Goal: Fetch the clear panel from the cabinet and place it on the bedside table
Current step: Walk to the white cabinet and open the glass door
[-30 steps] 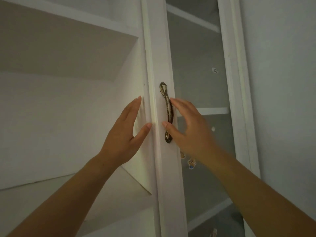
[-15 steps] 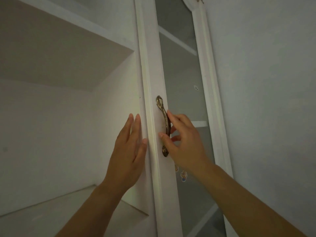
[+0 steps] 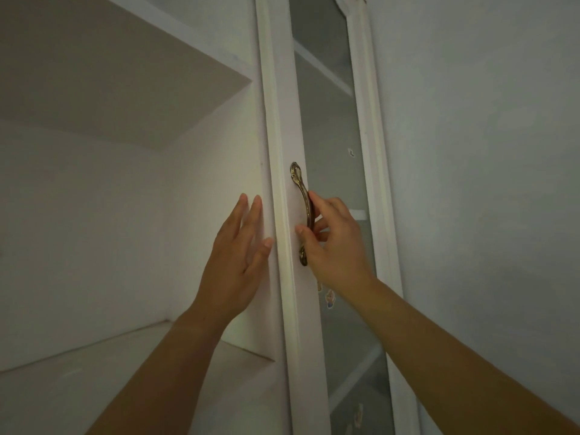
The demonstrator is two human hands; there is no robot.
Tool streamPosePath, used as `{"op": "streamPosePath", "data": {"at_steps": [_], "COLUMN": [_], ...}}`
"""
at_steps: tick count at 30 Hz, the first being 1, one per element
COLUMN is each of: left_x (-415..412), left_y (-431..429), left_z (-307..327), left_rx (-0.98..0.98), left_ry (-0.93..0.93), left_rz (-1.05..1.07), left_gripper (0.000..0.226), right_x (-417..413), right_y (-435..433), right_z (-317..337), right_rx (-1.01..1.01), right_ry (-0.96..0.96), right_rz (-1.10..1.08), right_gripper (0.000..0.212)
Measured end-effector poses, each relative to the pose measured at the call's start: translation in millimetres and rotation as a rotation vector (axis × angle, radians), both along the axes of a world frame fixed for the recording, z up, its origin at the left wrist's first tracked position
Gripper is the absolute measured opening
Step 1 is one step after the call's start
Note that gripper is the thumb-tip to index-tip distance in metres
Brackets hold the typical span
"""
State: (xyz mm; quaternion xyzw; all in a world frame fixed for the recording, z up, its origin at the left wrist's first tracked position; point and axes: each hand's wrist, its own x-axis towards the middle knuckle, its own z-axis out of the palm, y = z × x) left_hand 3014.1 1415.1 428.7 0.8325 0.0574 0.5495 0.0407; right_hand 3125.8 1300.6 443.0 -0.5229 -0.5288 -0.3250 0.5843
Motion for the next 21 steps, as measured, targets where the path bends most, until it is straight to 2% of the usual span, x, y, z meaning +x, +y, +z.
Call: {"op": "streamPosePath", "data": {"at_steps": [12,21], "left_x": [1.2,-3.3], "left_y": [0.4,-0.5], "left_z": [1.0,1.7], "left_rx": [-0.003,-0.018], "left_ry": [0.009,0.018], "left_rz": [0.019,-0.005], "left_gripper": [0.058,0.058], "right_x": [-2.9,-0.8], "right_y": [1.4,-3.0], "right_z": [1.3,-0.3], "right_rx": [-0.017,-0.009], "right_ry": [0.146,0.164], "right_rz": [0.116,0.152], "right_gripper": [0.049,0.052]}}
